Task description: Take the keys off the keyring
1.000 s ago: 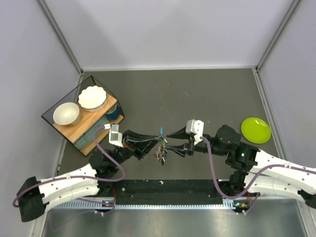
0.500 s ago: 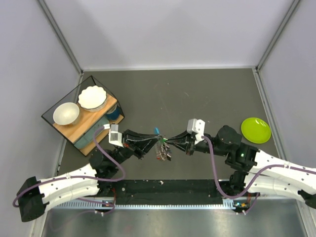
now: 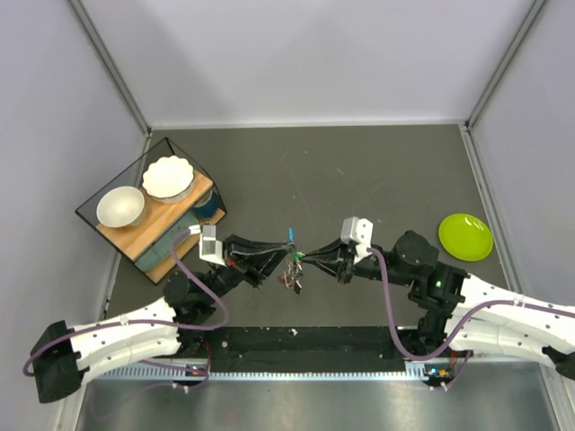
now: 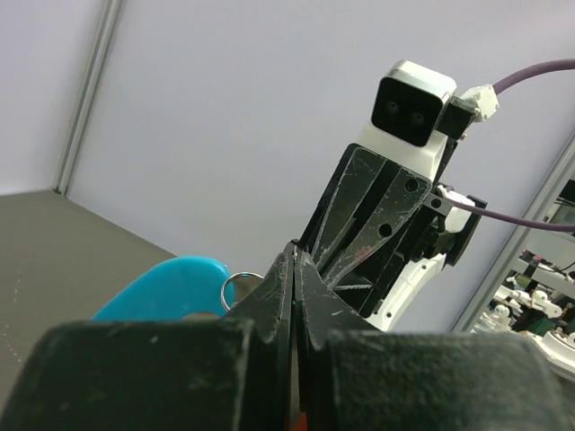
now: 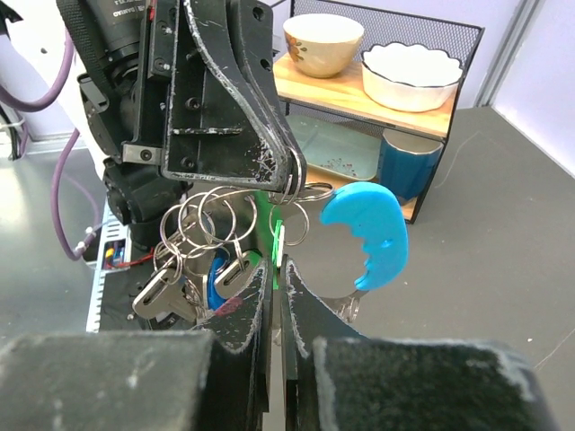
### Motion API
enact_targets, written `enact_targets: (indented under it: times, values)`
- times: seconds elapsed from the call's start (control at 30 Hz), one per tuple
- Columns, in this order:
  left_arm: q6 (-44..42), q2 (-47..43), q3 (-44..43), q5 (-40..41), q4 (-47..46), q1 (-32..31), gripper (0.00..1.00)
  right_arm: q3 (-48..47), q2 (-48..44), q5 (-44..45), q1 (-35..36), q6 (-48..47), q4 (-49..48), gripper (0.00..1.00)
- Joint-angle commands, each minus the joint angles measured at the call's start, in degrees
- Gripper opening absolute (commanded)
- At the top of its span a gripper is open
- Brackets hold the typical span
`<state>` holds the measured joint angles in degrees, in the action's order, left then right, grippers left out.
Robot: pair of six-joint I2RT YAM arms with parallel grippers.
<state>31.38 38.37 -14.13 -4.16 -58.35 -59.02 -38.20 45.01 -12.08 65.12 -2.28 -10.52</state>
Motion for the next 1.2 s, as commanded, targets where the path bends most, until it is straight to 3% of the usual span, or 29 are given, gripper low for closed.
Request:
enact_targets:
  times: [0.0, 0.27, 0.43, 0.6, 0.83, 0.87, 0.97, 1.17]
  values:
    - [0.7, -0.32, -0.2, 2.67, -6.95, 0.05, 0.0, 1.02, 0.78, 0.46, 1.23, 1.67, -1.78, 0.0]
    - [4.13, 2.5, 0.86, 3.64, -9.86, 0.05, 0.0, 0.84, -0.63, 7.24, 1.23, 3.43, 0.24, 0.0]
    - [8.87, 2.24, 0.86, 8.2, -10.47, 0.05, 0.0, 2.68, -1.77, 9.88, 1.23, 2.55, 1.38, 0.0]
    - [8.18, 1.01, -0.2, 10.58, -6.52, 0.05, 0.0, 2.69, -0.81, 10.06, 1.24, 0.53, 2.18, 0.0]
    - [6.95, 2.15, 0.77, 10.58, -7.75, -0.04, 0.0, 1.72, -0.98, 8.3, 1.24, 1.84, 1.82, 0.0]
    - [6.77, 1.97, 0.86, 10.23, -8.09, 0.05, 0.0, 1.46, -1.33, 8.47, 1.23, 1.84, 2.17, 0.03]
    - [6.94, 0.66, 1.47, 7.69, -7.49, 0.05, 0.0, 0.23, -3.95, 9.35, 1.23, 1.85, 4.54, 0.26]
    - [6.59, -1.45, 1.74, -1.01, -5.91, 0.05, 0.0, -0.39, -10.29, 10.94, 1.32, 3.86, 7.89, 0.4]
